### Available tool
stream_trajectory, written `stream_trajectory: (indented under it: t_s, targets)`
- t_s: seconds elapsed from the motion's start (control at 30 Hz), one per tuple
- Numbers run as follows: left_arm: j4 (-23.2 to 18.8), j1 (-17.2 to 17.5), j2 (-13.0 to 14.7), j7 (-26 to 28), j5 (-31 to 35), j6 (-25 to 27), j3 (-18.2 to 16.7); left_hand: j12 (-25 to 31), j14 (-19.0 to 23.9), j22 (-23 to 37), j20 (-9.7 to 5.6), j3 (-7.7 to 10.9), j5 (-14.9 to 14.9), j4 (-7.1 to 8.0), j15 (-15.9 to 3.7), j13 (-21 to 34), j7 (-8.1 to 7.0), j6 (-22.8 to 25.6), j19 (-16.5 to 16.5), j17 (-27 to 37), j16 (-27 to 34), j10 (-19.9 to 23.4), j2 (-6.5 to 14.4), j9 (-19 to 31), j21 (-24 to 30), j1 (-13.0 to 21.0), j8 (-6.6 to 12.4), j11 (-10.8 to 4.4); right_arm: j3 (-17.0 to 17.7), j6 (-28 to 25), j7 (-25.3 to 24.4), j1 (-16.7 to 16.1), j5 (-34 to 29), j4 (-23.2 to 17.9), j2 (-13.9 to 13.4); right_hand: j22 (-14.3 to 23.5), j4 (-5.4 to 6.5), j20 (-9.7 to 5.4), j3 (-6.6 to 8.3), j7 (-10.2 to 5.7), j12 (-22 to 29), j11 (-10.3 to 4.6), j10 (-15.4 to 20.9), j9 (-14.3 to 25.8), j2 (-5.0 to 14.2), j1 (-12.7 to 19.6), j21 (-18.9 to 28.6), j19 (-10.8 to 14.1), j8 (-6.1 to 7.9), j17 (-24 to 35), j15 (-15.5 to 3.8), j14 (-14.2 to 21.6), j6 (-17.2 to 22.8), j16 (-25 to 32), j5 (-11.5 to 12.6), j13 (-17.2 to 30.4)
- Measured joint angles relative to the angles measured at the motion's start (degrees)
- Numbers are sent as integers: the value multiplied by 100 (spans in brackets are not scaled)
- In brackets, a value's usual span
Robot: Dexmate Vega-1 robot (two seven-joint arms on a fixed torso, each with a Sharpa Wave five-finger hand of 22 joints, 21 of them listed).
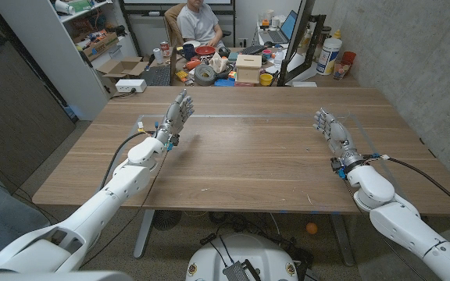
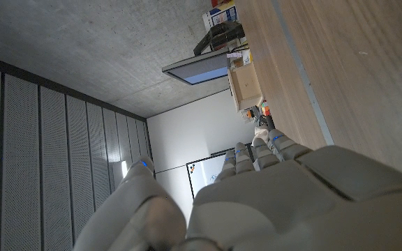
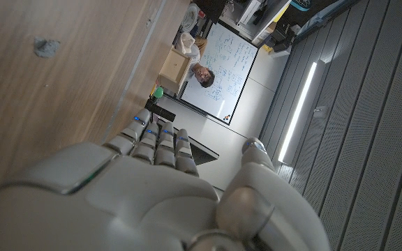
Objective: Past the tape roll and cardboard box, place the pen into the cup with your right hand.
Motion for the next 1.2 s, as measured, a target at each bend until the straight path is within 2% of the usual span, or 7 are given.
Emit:
stream_trajectory:
  t_s: [0.2,0.63,0.73,0.83,1.0,1.1,1.2]
  targets:
    - [1,-33,17,-31,27,44,22,0,0,0,0,0,0,0,0,0,0,0,0,0,0,0,0,0,0,0,0,0,139,-4,-91,-301,-34,-129,-76,0,-62,26,15,-32,0,-31,31,0,-53,122,0,119,44,0,-6,67,-30,0,0,0]
    - [-24,-96,22,-70,77,102,87,0,0,0,-1,0,0,0,0,0,0,0,0,0,0,0,0,0,0,0,0,0,488,-237,-540,-933,-284,-506,-168,1,-196,-17,69,-122,0,-31,30,0,-122,448,-128,76,45,1,4,12,62,-28,24,0]
    - [-25,-105,22,-83,81,107,95,0,0,0,0,0,0,0,0,0,0,0,0,0,0,0,0,0,0,0,0,0,585,-305,-687,-1102,-412,-598,-172,1,-217,-16,91,-240,0,-33,32,0,-149,582,-172,76,90,1,-13,29,136,-28,24,0]
    - [-24,-123,14,-108,83,108,110,0,0,0,0,0,0,0,0,0,0,0,0,0,0,0,0,0,0,0,0,0,640,-307,-763,-1189,-494,-626,-150,1,-235,-14,109,-380,16,-116,115,0,-195,718,-211,81,124,14,-123,140,236,-4,24,0]
    - [-1,-147,-13,-140,90,108,133,0,0,-1,-1,-25,0,21,0,-1,0,0,0,0,0,0,0,0,0,0,0,0,764,-279,-951,-1373,-703,-667,-68,1,-242,23,116,-546,68,-227,226,0,-260,919,-234,239,187,15,-193,211,403,-4,85,0]
    - [6,-158,-18,-145,96,108,139,0,0,0,-1,-49,0,-1,0,0,0,0,0,0,0,0,0,0,0,0,0,0,854,-278,-1056,-1491,-820,-713,-25,1,-260,50,134,-625,88,-296,296,19,-296,1014,-233,267,209,15,-244,263,485,18,108,27]
    - [8,-163,-21,-146,106,108,148,0,0,0,0,-49,0,-1,0,-1,0,0,0,0,0,0,0,0,0,0,0,0,944,-280,-1154,-1614,-933,-774,19,1,-260,98,134,-638,88,-328,370,29,-295,1088,-278,315,209,14,-253,272,540,18,108,30]
